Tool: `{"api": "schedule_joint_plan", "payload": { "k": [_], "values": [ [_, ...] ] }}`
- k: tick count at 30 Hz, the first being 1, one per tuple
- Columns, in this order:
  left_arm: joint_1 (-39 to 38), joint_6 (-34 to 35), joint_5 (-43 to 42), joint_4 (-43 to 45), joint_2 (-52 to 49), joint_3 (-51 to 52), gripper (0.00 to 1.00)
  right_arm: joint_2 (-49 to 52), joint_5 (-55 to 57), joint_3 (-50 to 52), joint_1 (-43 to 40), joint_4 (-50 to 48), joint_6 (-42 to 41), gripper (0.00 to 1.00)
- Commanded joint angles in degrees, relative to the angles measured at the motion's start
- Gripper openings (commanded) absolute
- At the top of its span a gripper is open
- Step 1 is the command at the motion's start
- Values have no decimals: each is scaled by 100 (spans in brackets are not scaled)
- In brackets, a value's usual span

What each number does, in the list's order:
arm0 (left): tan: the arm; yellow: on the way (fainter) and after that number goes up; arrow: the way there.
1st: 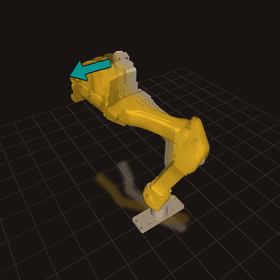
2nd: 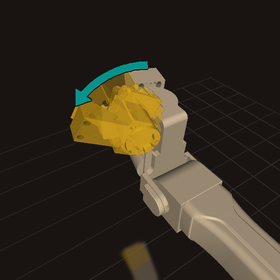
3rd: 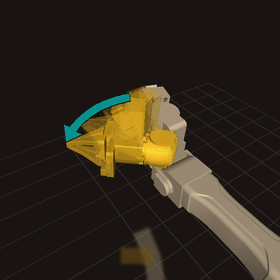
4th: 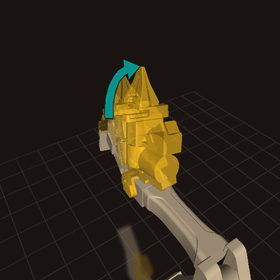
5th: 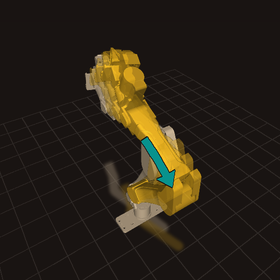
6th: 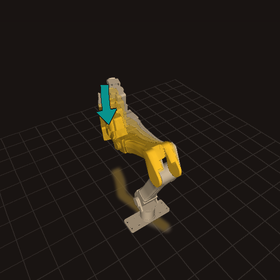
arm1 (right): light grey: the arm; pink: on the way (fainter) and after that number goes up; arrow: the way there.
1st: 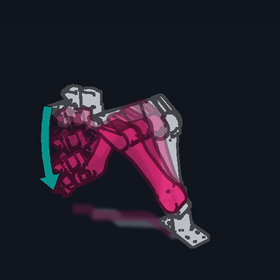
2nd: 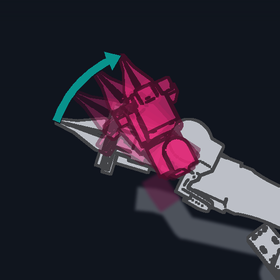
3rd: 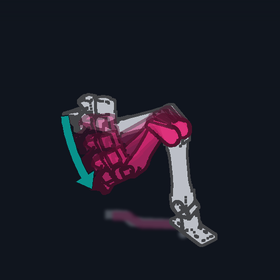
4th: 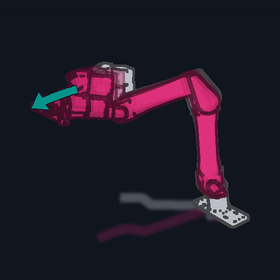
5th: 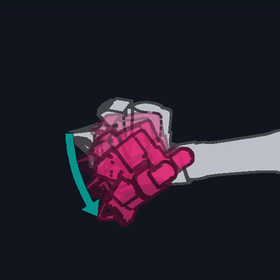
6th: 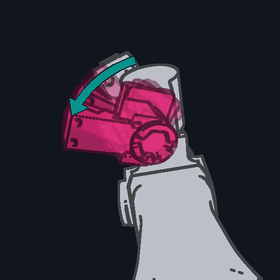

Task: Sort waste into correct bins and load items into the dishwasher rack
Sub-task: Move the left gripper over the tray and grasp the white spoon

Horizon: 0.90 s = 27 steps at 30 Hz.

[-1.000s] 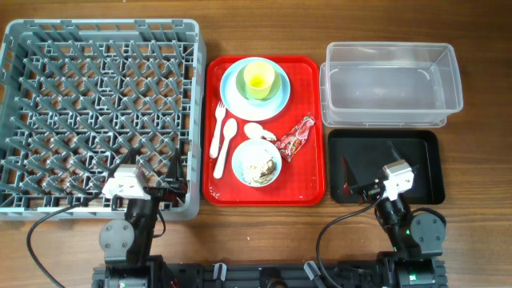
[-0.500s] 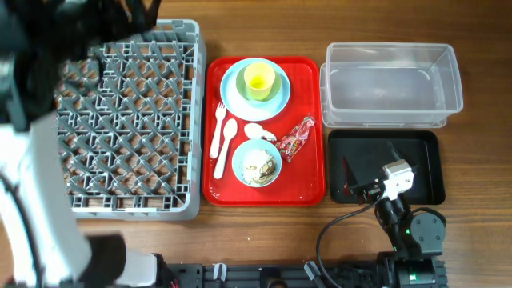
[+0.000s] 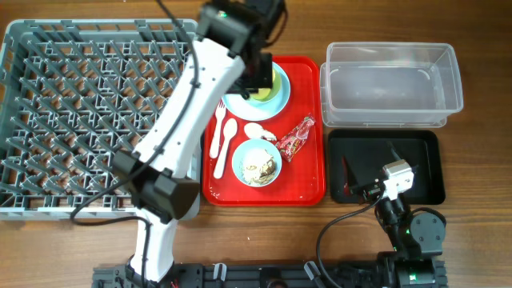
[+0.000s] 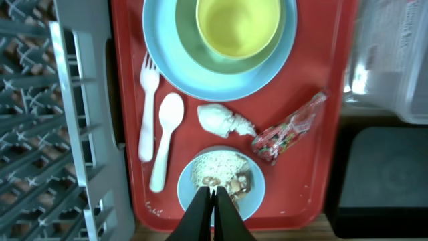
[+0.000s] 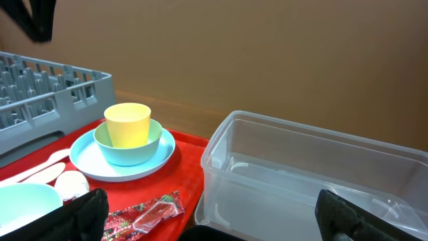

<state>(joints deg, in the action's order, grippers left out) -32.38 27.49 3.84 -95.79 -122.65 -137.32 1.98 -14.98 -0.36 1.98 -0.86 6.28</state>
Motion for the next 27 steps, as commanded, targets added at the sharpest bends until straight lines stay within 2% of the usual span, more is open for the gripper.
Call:
{"api": "schedule_joint_plan", "payload": {
  "k": [1, 7, 13, 14, 15, 16, 18, 24, 27],
  "values": [
    [-470, 297, -461, -72, -197, 284, 5, -26, -13, -2, -17, -24, -28, 100],
    [-1661, 262, -487, -74, -197, 1794, 4, -26, -11, -2, -17, -24, -26, 100],
    [-2363, 647, -442, 96, -197, 2437, 26, -26, -11, -2, -17, -24, -26, 100],
    [-2398, 647, -422, 240, -197, 2520, 27, -26, -11, -2, -17, -24, -26, 100],
    [-2413, 647, -422, 439, -197, 2621, 24, -26, -13, -2, -17, -24, -26, 100],
    [-2413, 647, -391, 710, -197, 2758, 17, -26, -13, -2, -17, -24, -28, 100],
    [-2337, 645, -376, 1307, -197, 3126, 14, -26, -13, -2, -17, -24, -26, 100],
    [-1860, 645, -190, 1545, -197, 3132, 20, -26, -13, -2, -20, -24, -28, 100],
    [-1545, 640, -160, 1497, -188, 3130, 17, -26, -13, -2, -17, -24, -26, 100]
  ]
}}
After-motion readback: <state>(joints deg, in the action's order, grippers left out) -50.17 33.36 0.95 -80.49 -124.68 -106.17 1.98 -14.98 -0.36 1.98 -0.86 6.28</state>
